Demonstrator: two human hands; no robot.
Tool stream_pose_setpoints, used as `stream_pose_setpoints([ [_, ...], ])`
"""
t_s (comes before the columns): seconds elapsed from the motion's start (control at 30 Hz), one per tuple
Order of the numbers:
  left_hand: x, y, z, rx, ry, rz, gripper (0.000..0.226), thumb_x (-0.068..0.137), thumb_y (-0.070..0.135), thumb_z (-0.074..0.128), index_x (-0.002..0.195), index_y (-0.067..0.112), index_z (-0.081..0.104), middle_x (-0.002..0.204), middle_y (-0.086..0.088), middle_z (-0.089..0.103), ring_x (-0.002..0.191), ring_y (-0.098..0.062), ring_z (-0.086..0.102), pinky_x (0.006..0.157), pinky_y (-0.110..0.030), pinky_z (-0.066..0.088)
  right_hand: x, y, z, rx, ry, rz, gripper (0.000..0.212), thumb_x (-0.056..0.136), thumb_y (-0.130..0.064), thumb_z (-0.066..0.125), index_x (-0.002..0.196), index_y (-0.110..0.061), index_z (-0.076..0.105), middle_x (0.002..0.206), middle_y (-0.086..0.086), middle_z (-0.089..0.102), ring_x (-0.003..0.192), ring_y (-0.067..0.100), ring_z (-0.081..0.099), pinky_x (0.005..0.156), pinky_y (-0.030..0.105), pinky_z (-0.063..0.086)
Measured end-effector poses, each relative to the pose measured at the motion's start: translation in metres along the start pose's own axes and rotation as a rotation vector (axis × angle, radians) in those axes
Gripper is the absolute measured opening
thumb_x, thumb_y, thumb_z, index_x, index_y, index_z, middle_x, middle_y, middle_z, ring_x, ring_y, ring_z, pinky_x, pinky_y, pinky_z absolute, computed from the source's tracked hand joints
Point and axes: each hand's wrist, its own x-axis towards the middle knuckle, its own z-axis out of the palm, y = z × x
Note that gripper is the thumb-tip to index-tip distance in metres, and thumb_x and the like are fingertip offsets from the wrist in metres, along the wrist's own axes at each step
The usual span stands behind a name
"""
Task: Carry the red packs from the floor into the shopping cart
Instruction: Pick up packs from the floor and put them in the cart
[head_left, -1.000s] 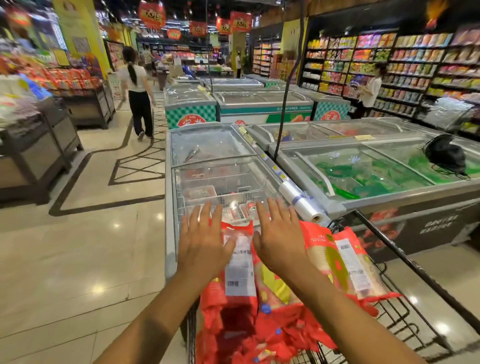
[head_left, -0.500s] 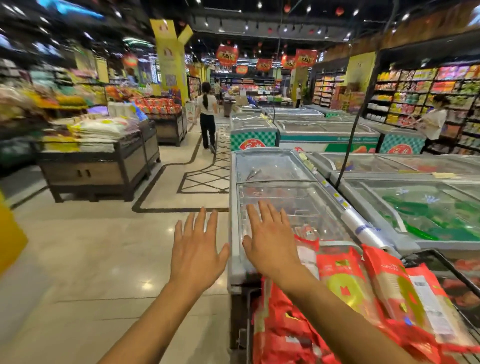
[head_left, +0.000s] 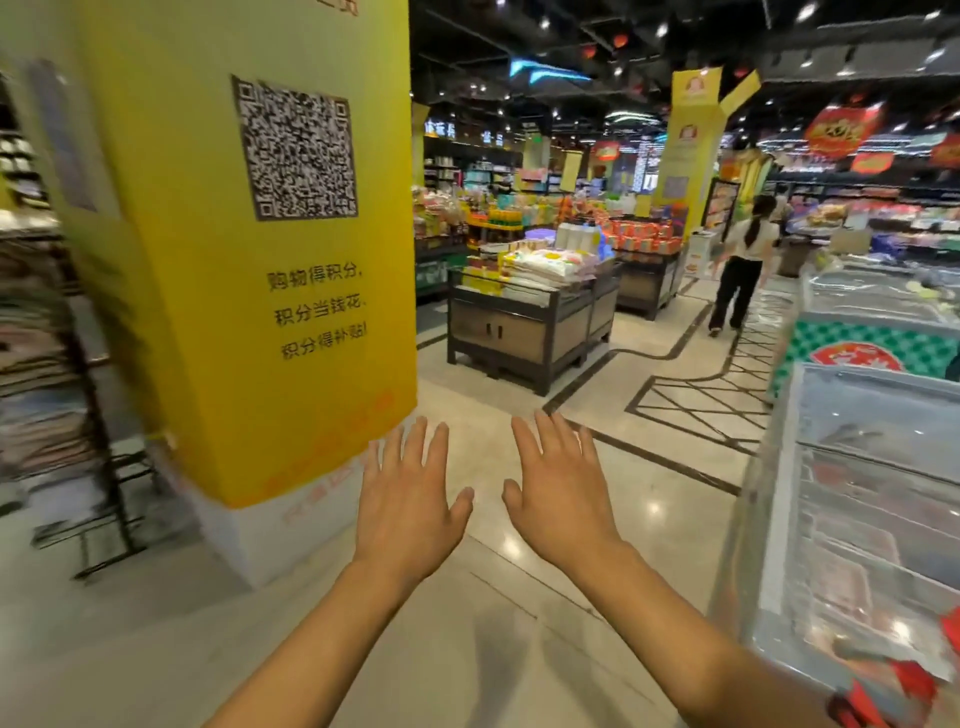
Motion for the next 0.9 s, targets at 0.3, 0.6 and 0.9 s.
stream_pose_setpoints([
  [0.3, -0.032, -0.135, -0.030, 0.154, 0.020, -0.363, 0.085, 0.091, 0.064, 0.031, 0.161, 0.016, 0.035, 0.166, -0.014, 0.035, 0.153, -0.038, 0.031, 0.125, -0.058, 0.023, 0.069, -0.136, 0.037, 0.144, -0.046, -0.384, 0.071, 0.106, -0.043, 0.042, 0.165, -0.020, 0.009, 0.173, 0.010, 0.007, 0.160, 0.029, 0.004, 0.128, 0.048, 0.001],
  [0.6, -0.066, -0.204, -0.060, 0.363, 0.020, -0.733, 0.083, 0.101, 0.059, 0.042, 0.166, 0.020, 0.007, 0.173, -0.009, 0.012, 0.159, -0.033, 0.011, 0.129, -0.051, 0.006, 0.108, -0.257, 0.069, 0.292, -0.142, -0.763, 0.075, 0.106, -0.044, 0.044, 0.165, -0.020, 0.004, 0.173, 0.010, 0.002, 0.160, 0.029, 0.001, 0.128, 0.049, 0.001],
  [0.9, -0.162, -0.238, -0.106, 0.518, -0.008, -1.164, 0.079, 0.105, 0.061, 0.030, 0.166, 0.023, -0.003, 0.175, -0.006, -0.004, 0.161, -0.030, 0.000, 0.129, -0.049, 0.000, 0.068, -0.380, 0.079, 0.506, -0.237, -1.158, 0.073, 0.106, -0.042, 0.041, 0.165, -0.022, 0.004, 0.173, 0.008, 0.001, 0.160, 0.026, -0.002, 0.128, 0.044, -0.005],
])
